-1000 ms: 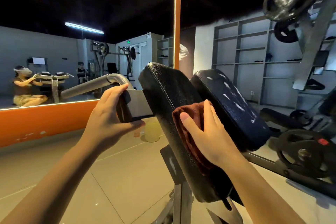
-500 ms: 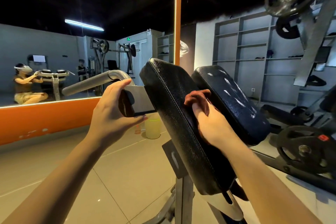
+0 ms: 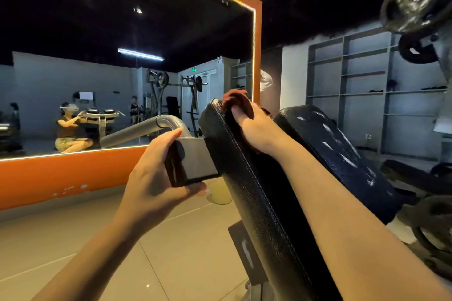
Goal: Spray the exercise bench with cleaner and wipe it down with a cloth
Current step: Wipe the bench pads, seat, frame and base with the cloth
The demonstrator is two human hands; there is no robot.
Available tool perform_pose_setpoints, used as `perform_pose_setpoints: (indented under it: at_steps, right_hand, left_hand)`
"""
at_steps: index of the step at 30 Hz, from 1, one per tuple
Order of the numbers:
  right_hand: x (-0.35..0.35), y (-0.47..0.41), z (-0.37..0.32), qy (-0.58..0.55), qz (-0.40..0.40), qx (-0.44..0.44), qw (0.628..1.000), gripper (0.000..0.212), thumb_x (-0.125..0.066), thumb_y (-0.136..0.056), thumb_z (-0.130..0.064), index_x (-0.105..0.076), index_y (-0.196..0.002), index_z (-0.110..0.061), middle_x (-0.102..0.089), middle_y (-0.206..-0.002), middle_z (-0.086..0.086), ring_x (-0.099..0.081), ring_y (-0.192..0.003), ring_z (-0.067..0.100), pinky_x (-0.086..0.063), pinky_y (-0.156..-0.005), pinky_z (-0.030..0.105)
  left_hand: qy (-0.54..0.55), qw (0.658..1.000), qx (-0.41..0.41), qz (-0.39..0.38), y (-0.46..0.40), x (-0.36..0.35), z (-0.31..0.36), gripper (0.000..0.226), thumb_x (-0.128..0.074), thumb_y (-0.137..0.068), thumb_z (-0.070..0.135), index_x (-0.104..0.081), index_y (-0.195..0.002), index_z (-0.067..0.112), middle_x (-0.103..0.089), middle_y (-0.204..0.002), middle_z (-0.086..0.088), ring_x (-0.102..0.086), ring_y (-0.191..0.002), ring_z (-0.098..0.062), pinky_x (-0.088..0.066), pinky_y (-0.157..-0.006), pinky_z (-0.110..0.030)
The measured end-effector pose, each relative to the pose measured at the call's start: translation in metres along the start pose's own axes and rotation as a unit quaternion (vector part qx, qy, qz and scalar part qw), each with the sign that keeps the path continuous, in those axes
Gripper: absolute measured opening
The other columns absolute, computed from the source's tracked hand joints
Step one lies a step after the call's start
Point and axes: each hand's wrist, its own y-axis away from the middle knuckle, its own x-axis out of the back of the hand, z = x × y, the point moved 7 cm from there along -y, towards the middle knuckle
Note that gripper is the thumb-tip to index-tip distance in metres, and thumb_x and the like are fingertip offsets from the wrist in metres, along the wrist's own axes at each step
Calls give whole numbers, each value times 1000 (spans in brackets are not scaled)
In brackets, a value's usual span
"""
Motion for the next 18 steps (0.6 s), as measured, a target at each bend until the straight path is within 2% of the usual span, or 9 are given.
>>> perform_pose_setpoints:
  at_steps: [2, 3, 5, 8, 10, 12, 14, 16, 18]
  right_hand:
    - [9, -4, 12, -6, 23, -39, 999, 51, -29, -88, -68, -47, -127, -40, -51, -138, 1, -36, -137, 35, -23, -114, 59]
    - [10, -4, 15, -1, 24, -43, 999, 50, -28, -87, -67, -49, -122, -38, -54, -133, 2, -40, -134, 34, -24, -113, 59]
    - [13, 6, 20, 23, 18, -44, 999, 56, -26, -85, -67, -49, -124, -34, -55, -132, 2, -43, -132, 31, -24, -113, 58]
    - [13, 62, 24, 19, 2, -45, 999, 72, -31, -85, -76, -32, -147, -40, -36, -153, -6, -24, -146, 26, -15, -118, 57]
    - [8, 115, 18, 19, -17, -29, 999, 72, -31, -86, -73, -19, -151, -46, -21, -159, -16, -10, -149, 15, -10, -121, 52]
    - [1, 151, 4, 46, -39, 2, 998, 66, -29, -83, -70, -8, -145, -59, -7, -157, -30, 3, -148, 4, -3, -123, 47]
    - [-5, 149, -14, 62, -52, 28, 996, 48, -28, -89, -64, -1, -127, -72, 0, -149, -37, 10, -144, -3, 3, -123, 43]
    - [-13, 116, -34, 93, -59, 46, 993, 45, -29, -99, -52, 0, -130, -68, 0, -155, -29, 8, -144, -1, 7, -122, 43]
    - [-21, 65, -51, 136, -39, 73, 987, 53, -29, -103, -48, -6, -151, -47, -3, -163, -13, 3, -149, 12, 8, -120, 51]
  left_hand:
    - [-4, 1000, 12, -5, 0, 1, 2, 98, -81, -60, 62, -25, -137, 40, -27, -127, 40, -33, -112, 27, -35, -87, 0]
    - [-7, 1000, 29, -7, -1, 2, 1, 103, -82, -59, 59, -22, -141, 38, -25, -129, 37, -33, -112, 23, -30, -94, -6]
    - [-16, 998, 64, -16, -2, 3, 1, 108, -74, -56, 54, -22, -148, 31, -26, -130, 27, -29, -118, 9, -28, -93, -15]
    - [-31, 998, 54, -19, -2, 4, 4, 106, -71, -58, 51, -25, -150, 23, -35, -138, 17, -28, -120, 3, -29, -90, -9]
    - [-39, 998, 44, -11, -1, 5, 6, 105, -70, -57, 52, -30, -148, 19, -42, -145, 4, -31, -118, 0, -31, -88, -9]
    - [-41, 998, 42, 0, -2, 5, 10, 105, -70, -56, 52, -31, -148, 17, -45, -145, -3, -33, -118, -3, -33, -91, -19]
    - [-38, 999, 38, 6, -3, 6, 12, 106, -70, -56, 53, -32, -148, 16, -45, -145, -4, -33, -118, -4, -34, -93, -24]
    - [-36, 999, 33, 9, -1, 6, 10, 104, -70, -57, 53, -33, -147, 17, -45, -145, -3, -33, -119, -3, -34, -96, -25]
    - [-37, 999, 22, 11, 0, 5, 9, 101, -72, -59, 51, -33, -147, 19, -45, -144, 1, -34, -121, -2, -33, -97, -21]
